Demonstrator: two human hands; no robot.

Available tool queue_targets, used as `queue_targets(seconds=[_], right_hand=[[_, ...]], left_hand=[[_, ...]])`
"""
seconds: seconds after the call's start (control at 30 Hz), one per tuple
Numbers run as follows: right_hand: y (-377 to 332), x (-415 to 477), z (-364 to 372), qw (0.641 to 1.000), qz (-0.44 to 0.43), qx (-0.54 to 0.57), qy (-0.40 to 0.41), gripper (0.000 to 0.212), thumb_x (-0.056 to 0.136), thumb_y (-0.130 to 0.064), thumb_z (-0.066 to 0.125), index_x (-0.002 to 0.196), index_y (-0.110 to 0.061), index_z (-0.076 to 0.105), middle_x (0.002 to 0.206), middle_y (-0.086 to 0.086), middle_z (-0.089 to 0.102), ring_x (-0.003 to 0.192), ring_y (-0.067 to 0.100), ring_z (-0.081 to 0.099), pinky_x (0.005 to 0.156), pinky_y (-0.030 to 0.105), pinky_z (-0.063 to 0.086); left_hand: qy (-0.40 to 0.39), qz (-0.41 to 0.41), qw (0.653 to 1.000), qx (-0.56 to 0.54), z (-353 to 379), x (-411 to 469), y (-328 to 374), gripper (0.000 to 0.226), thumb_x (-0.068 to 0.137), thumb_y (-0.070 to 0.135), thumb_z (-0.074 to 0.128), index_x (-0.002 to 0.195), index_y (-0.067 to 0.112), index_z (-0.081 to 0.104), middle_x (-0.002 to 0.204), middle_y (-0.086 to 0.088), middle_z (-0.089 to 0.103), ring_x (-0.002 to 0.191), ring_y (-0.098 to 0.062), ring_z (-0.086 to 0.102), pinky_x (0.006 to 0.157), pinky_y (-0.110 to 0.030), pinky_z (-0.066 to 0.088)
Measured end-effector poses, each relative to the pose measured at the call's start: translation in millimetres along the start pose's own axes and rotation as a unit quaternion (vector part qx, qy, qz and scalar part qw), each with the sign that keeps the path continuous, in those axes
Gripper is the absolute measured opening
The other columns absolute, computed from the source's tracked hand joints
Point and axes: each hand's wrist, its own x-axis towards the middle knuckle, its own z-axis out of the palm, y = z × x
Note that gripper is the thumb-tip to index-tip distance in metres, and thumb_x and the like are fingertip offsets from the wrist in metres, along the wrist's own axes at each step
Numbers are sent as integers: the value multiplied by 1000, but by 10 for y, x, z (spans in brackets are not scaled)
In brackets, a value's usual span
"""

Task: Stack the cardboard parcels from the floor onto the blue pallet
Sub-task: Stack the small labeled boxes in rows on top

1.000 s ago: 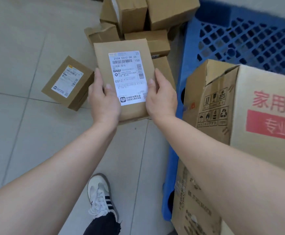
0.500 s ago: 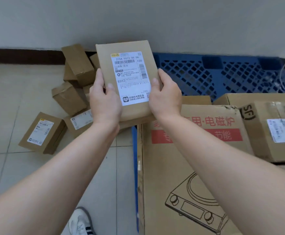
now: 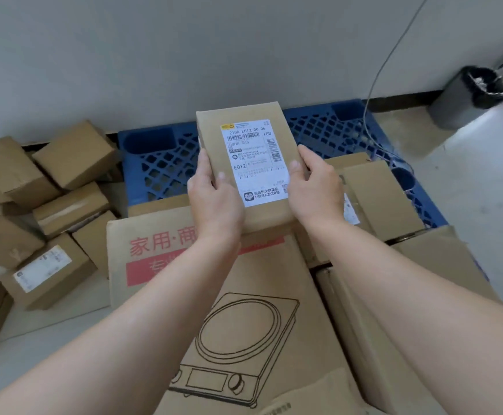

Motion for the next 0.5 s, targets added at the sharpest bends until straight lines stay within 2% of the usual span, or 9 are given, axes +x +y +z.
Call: queue_targets(seconds=[0.13, 0.27, 0.33, 0.4, 0.5], right_hand=[[475, 205, -582, 1000, 25, -4, 9, 42, 98, -29, 41, 140, -26, 41, 141, -8, 48, 127, 14, 45, 105, 32, 36], [961, 429, -1048, 999, 37, -14, 20, 42, 98, -28, 41, 140, -26, 42, 141, -8, 48, 127, 14, 45, 107, 36, 36], [1187, 540, -1233, 998, 46, -15, 32, 42, 98, -28, 41, 139, -27, 42, 139, -7, 49, 127, 14, 45, 106, 38, 37], [1386, 644, -1397, 998, 54, -15, 35, 43, 97, -28, 40, 140, -27, 42, 141, -8, 48, 129, 13, 43, 107, 35, 36], [1670, 801, -1607, 997, 65, -20, 36, 43, 98, -26, 39, 141, -25, 41, 142, -9, 45, 130, 11, 41, 107, 30, 34]], left_hand=[[-38, -4, 999, -2, 707, -260, -119, 52, 96, 19, 35, 145, 34, 34, 135, 14, 45, 117, -8, 52, 104, -39, 43], [-81, -19, 997, 4, 1361, -470, -225, 55, 86, 33, 32, 140, 40, 37, 133, 10, 51, 117, -12, 54, 101, -43, 46], [-98, -23, 995, 5, 1650, -580, -248, 50, 93, 29, 32, 142, 39, 34, 135, 10, 48, 118, -11, 52, 101, -40, 46], [-116, -33, 993, 0, 1898, -657, -291, 50, 98, 22, 31, 146, 37, 30, 138, 9, 45, 119, -11, 51, 102, -39, 45], [-143, -45, 989, 0, 2211, -737, -407, 53, 97, 23, 31, 147, 39, 26, 141, 10, 42, 121, -12, 50, 103, -40, 44]])
